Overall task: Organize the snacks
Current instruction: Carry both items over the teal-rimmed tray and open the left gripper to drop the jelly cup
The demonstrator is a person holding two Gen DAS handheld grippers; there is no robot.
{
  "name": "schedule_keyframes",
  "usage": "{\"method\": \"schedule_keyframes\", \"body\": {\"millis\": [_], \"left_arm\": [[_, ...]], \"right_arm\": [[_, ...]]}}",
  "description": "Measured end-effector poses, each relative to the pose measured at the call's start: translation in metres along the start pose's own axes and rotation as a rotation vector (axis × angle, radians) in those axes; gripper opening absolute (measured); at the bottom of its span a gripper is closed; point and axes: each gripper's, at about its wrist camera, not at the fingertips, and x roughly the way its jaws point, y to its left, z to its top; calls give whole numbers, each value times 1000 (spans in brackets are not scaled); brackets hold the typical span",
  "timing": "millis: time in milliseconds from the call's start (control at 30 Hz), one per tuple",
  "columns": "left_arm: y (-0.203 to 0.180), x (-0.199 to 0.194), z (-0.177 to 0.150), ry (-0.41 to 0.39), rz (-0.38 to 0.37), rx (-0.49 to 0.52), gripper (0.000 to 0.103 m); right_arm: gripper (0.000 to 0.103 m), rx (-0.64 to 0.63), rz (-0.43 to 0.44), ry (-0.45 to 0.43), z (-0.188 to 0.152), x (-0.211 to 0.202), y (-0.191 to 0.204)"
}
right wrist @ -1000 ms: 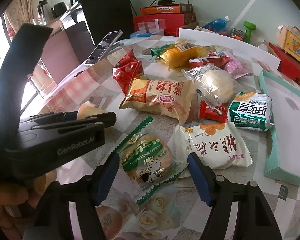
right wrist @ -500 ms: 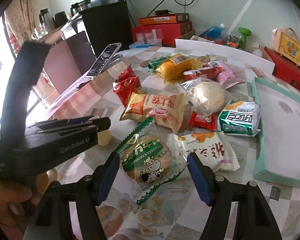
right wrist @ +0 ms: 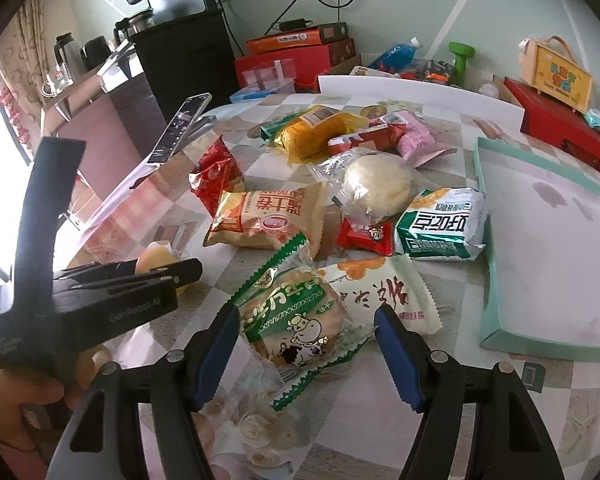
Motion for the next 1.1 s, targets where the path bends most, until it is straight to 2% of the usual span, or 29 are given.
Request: {"method": "schedule_keyframes", "body": {"millis": [133, 333, 700, 833, 933, 1100], "left_arm": [[-7, 3, -2, -1, 33, 33, 45], [-6, 0, -2, -8, 37, 31, 42], [-14, -42, 12, -114, 22, 25, 41], [-32, -60, 26, -166, -8, 42, 41], [-52, -67, 38, -183, -34, 87, 41], [-98, -75, 59, -213, -146, 165, 41]], "right_arm": [[72, 18, 0, 2, 0, 0, -5], [72, 38, 0, -19, 1, -6, -9], [72, 72, 1, -123, 18, -44, -19], [72, 92, -26, -169, 33, -58, -31], [72, 132, -81, -202, 47, -68, -50], [72, 228, -181, -243, 66, -78, -95]]}}
